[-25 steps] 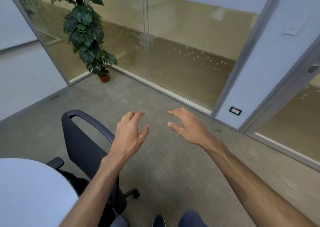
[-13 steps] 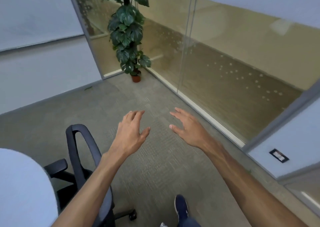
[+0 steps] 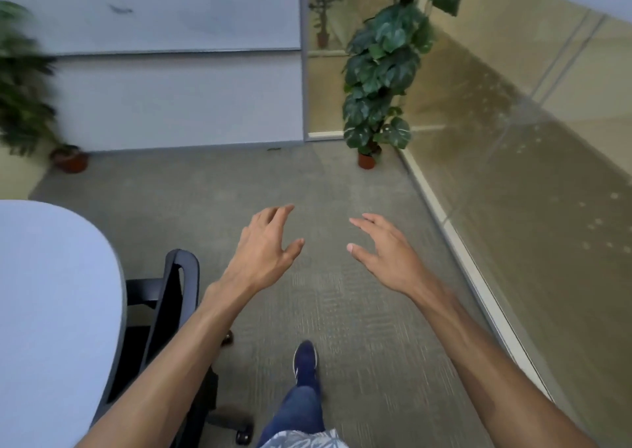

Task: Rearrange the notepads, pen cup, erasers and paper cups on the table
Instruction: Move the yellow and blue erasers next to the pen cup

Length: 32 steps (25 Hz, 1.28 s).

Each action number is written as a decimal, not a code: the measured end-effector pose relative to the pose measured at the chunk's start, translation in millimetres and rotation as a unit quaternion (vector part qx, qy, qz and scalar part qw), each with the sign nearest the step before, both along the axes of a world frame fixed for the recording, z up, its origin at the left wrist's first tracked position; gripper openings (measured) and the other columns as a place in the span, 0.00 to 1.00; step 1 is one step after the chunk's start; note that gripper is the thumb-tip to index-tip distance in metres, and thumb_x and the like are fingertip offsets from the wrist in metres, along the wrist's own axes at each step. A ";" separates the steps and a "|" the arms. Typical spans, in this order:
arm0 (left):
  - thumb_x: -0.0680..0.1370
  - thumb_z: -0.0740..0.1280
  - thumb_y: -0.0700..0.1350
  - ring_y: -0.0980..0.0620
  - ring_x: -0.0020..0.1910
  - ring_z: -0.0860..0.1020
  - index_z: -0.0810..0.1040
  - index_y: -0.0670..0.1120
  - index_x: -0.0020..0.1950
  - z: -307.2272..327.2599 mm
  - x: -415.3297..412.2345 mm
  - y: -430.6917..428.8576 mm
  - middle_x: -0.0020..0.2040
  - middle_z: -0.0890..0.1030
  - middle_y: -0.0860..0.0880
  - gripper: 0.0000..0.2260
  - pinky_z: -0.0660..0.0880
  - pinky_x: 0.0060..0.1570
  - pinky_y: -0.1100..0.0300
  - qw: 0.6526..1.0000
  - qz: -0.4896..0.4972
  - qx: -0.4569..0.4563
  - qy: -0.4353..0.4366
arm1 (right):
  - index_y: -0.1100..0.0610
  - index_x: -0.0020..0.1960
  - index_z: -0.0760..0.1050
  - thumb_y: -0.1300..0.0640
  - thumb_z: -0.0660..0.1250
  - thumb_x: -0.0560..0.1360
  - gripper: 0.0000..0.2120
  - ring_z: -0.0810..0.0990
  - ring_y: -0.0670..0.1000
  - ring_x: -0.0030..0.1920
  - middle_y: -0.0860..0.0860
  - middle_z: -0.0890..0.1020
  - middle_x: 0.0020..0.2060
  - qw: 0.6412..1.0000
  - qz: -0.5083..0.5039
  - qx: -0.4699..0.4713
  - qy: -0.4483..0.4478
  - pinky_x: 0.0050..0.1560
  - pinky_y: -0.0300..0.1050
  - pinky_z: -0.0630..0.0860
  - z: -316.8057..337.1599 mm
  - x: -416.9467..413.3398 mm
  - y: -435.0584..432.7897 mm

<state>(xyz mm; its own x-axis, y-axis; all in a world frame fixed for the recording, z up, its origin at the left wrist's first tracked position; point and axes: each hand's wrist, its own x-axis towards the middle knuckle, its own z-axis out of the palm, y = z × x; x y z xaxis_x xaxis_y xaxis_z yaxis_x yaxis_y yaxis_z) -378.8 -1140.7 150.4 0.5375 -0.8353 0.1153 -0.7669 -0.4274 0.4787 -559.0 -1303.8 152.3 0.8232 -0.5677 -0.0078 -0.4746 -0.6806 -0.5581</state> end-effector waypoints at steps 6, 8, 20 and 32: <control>0.79 0.67 0.54 0.43 0.71 0.68 0.63 0.46 0.77 -10.1 112.1 -55.0 0.72 0.70 0.44 0.30 0.67 0.68 0.47 0.997 0.070 0.008 0.015 | 0.54 0.75 0.67 0.50 0.66 0.79 0.26 0.65 0.52 0.74 0.54 0.67 0.74 0.995 0.094 0.003 0.013 0.72 0.43 0.59 -8.9 146.7 -79.6; 0.79 0.67 0.54 0.42 0.71 0.68 0.63 0.45 0.77 -9.7 155.1 -68.8 0.72 0.70 0.44 0.30 0.67 0.68 0.46 0.995 0.097 0.011 0.025 | 0.54 0.75 0.67 0.50 0.66 0.79 0.25 0.65 0.53 0.74 0.54 0.67 0.73 0.992 0.121 0.001 0.019 0.72 0.43 0.59 -5.3 202.3 -102.7; 0.79 0.50 0.68 0.48 0.81 0.48 0.55 0.53 0.81 -20.8 357.7 -92.9 0.82 0.53 0.45 0.34 0.47 0.78 0.44 0.951 0.302 0.054 -0.033 | 0.54 0.71 0.72 0.52 0.67 0.78 0.22 0.68 0.53 0.72 0.54 0.70 0.72 0.956 0.292 -0.014 -0.033 0.72 0.53 0.64 -10.4 508.5 -159.2; 0.80 0.45 0.69 0.49 0.80 0.37 0.47 0.57 0.81 -20.5 587.3 -112.1 0.82 0.43 0.47 0.33 0.39 0.77 0.45 0.850 0.517 0.095 0.007 | 0.52 0.75 0.67 0.47 0.64 0.80 0.25 0.51 0.50 0.80 0.53 0.60 0.79 0.850 0.521 -0.059 -0.053 0.75 0.46 0.50 -14.8 844.2 -161.3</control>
